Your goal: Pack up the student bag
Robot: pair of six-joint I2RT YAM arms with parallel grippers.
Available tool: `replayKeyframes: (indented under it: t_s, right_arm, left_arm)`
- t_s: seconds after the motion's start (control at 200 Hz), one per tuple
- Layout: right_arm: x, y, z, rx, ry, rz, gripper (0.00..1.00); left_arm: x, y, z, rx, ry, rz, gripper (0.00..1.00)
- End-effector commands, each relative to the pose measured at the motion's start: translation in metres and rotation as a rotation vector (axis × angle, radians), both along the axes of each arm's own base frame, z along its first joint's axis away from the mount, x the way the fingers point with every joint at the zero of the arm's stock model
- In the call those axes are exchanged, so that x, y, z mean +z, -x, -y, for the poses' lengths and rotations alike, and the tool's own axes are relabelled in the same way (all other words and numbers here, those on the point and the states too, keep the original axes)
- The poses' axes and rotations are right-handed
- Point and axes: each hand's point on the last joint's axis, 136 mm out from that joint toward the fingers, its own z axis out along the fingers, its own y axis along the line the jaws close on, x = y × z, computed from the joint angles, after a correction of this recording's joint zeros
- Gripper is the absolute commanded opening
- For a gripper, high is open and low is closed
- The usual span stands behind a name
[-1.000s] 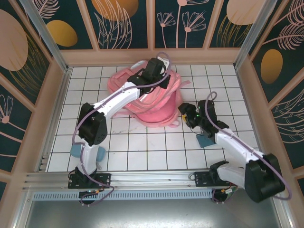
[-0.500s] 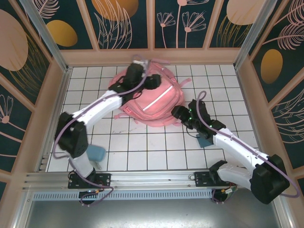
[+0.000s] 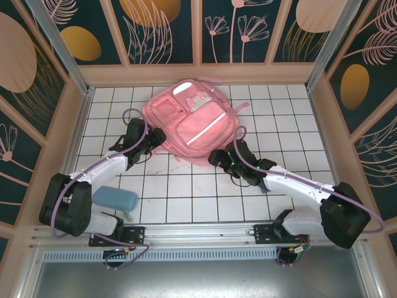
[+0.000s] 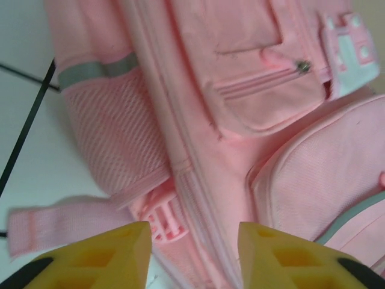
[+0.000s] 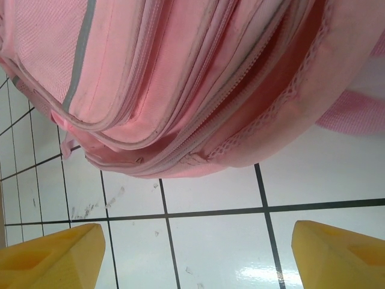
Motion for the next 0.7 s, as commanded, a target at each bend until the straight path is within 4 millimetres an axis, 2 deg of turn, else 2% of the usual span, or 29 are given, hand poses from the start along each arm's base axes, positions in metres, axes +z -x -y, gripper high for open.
replayKeyframes:
  t_s: [0.0, 0.12, 0.31, 0.39, 0.425, 0.435, 0.45, 0.621, 0.696]
  right_arm:
    - [0.016, -0.009, -0.011, -0.029, -0.044, 0.039, 0.81]
    - [0.015, -0.005, -0.014, -0.038, -0.046, 0.034, 0.80]
    - [0.015, -0.008, -0.020, -0.035, -0.028, 0.027, 0.80]
    - [0.015, -0.010, -0.024, -0.028, -0.017, 0.024, 0.80]
    - [0.015, -0.011, -0.025, -0.025, -0.015, 0.025, 0.80]
    - [0.014, -0.011, -0.026, -0.025, -0.014, 0.025, 0.80]
    - [0.014, -0.011, -0.026, -0.025, -0.011, 0.023, 0.79]
    - [0.014, -0.012, -0.028, -0.029, -0.002, 0.027, 0.78]
    - [0.016, -0.012, -0.029, -0.031, 0.006, 0.032, 0.78]
  left_arm:
    - [0.013, -0.023, 0.003, 0.013, 0.073, 0.056, 0.36]
    - [0.002, -0.037, 0.005, -0.011, 0.107, 0.042, 0.35]
    - [-0.016, -0.056, 0.010, -0.025, 0.112, 0.016, 0.41]
    - [-0.019, -0.063, 0.016, -0.058, 0.119, 0.025, 0.35]
    - [-0.013, -0.067, 0.018, -0.071, 0.128, 0.043, 0.33]
    - [-0.022, -0.067, 0.019, -0.073, 0.126, 0.026, 0.32]
    - [-0.025, -0.069, 0.020, -0.075, 0.128, 0.022, 0.32]
    - [-0.036, -0.075, 0.021, -0.073, 0.155, -0.003, 0.31]
    - [-0.042, -0.074, 0.018, -0.053, 0.158, -0.028, 0.36]
